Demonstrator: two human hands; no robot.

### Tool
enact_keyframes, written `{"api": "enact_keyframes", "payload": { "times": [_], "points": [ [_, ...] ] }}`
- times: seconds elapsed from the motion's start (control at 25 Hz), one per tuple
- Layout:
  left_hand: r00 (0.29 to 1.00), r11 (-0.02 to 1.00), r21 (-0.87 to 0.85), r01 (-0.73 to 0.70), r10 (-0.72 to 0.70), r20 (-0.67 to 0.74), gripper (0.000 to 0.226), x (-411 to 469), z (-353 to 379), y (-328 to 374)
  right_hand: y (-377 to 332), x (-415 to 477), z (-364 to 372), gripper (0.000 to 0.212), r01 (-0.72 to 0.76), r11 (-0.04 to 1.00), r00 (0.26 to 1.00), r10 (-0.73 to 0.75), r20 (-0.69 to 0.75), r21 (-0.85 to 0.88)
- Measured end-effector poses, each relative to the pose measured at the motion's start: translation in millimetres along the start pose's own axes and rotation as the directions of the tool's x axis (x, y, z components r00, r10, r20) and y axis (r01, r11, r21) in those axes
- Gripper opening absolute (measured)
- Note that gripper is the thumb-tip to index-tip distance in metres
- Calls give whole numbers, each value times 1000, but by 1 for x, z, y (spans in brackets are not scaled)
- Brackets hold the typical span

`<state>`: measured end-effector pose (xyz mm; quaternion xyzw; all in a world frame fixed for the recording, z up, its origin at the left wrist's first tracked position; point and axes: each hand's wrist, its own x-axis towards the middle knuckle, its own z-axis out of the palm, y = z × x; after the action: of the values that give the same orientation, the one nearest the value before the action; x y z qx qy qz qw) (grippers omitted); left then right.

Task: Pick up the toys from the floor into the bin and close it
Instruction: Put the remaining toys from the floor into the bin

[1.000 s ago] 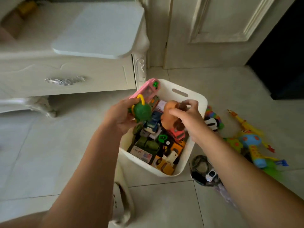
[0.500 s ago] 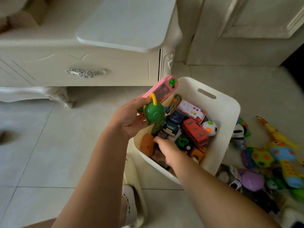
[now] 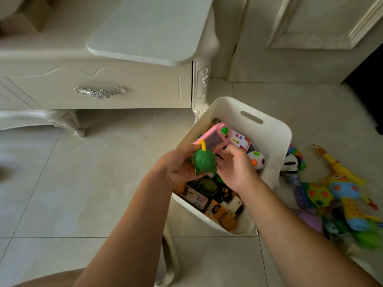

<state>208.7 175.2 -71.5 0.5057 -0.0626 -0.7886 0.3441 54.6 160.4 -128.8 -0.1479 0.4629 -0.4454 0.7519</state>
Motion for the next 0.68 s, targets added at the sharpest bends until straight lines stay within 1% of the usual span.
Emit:
{"api": "enact_keyframes", "payload": {
  "times": [0.04, 0.08, 0.12, 0.16, 0.2, 0.24, 0.28, 0.32, 0.4, 0.44, 0.52, 0.6, 0.64, 0.68],
  "points": [
    [999, 999, 27, 44, -44, 11, 13, 3, 0, -7, -8, -1, -4, 20, 14, 999, 1000, -14, 9, -41],
    [997, 996, 44, 74, -74, 7, 15, 6, 2, -12, -12, 1, -7, 17, 32, 987, 999, -38, -36, -156],
    [996, 995, 52, 85, -85, -2, 16, 7, 3, -15, -10, 5, -12, 16, 52, 957, 989, -89, -117, -287],
    [997, 996, 63, 70, -69, -29, 17, 9, 5, -15, -8, 9, -17, 20, 62, 919, 959, -162, -231, -389],
    [997, 996, 87, 30, -24, -75, 20, 12, 3, -13, -4, 11, -22, 23, 50, 882, 905, -239, -353, -469],
    [991, 993, 118, -20, 35, -128, 27, 15, 2, -10, -2, 11, -26, 24, 27, 843, 850, -302, -432, -537],
    [978, 985, 160, -71, 100, -182, 35, 18, 0, -5, 1, 11, -28, 23, 3, 798, 827, -341, -447, -603],
    [962, 969, 215, -118, 166, -217, 37, 19, -1, 0, 5, 11, -29, 23, -24, 748, 842, -343, -417, -663],
    [942, 930, 335, -150, 237, -237, 21, 21, -3, 3, 16, 15, -26, 24, -62, 638, 889, -315, -334, -767],
    [937, 910, 393, -137, 247, -246, 19, 22, -3, 1, 19, 18, -21, 24, -58, 597, 901, -314, -299, -800],
    [924, 860, 501, -95, 264, -278, 23, 30, -9, -8, 20, 26, -10, 29, -33, 559, 931, -284, -229, -829],
    [904, 810, 585, -32, 274, -330, 34, 41, -19, -18, 20, 32, -1, 41, -28, 529, 949, -253, -189, -848],
    [902, 789, 614, 8, 259, -345, 37, 44, -22, -21, 21, 33, 1, 43, -9, 501, 950, -267, -165, -866],
    [903, 764, 645, 37, 250, -349, 37, 47, -25, -22, 24, 34, 1, 41, 17, 471, 944, -297, -140, -882]
  ]
}}
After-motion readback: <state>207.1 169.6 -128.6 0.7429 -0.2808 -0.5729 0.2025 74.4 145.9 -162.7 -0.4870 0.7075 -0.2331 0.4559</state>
